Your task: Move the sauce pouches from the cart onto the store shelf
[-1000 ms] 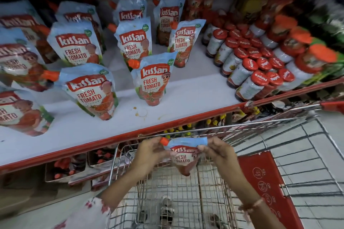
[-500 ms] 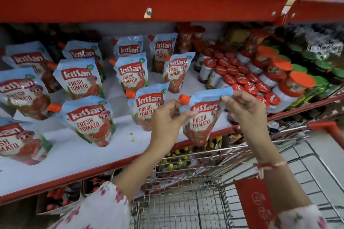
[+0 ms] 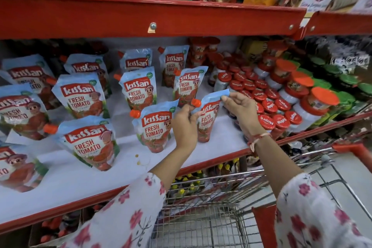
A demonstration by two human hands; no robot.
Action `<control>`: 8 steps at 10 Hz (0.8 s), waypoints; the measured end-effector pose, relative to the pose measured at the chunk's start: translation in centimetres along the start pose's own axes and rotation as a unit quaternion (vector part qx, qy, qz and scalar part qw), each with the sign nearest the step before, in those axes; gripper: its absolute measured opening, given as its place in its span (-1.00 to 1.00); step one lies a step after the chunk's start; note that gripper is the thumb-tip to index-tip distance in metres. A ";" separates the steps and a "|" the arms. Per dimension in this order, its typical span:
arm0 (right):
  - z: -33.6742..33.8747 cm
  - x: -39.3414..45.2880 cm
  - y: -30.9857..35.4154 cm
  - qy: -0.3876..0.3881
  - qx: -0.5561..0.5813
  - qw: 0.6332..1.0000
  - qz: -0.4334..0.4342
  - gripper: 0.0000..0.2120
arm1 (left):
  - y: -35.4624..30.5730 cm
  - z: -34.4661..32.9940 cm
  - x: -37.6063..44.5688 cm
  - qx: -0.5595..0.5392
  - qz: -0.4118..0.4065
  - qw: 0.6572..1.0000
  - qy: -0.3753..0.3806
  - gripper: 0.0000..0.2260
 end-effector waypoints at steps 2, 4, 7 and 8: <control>0.6 0.4 -0.7 -0.002 -0.005 1.000 -0.015 -0.77 | 0.5 -1.3 0.9 0.027 0.021 0.999 0.016 -0.87; 0.6 0.5 -0.4 -0.009 -0.027 0.999 -0.018 -0.76 | 1.3 -1.4 1.1 0.005 0.054 0.998 0.041 -0.85; 0.6 -0.2 2.1 -0.001 -0.141 0.990 0.006 -0.58 | -3.6 1.8 -0.3 0.061 -0.063 0.996 0.034 -0.56; 1.2 -1.8 7.1 -0.053 -0.305 0.944 0.109 -0.54 | -7.2 3.7 -1.3 0.038 -0.136 0.989 0.052 -0.58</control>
Point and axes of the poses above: each hand's wrist, its own x-axis towards the middle knuckle, its own z-axis out of the back of the hand, y = z × x, the point moved 10 cm from there along x, towards the middle knuckle
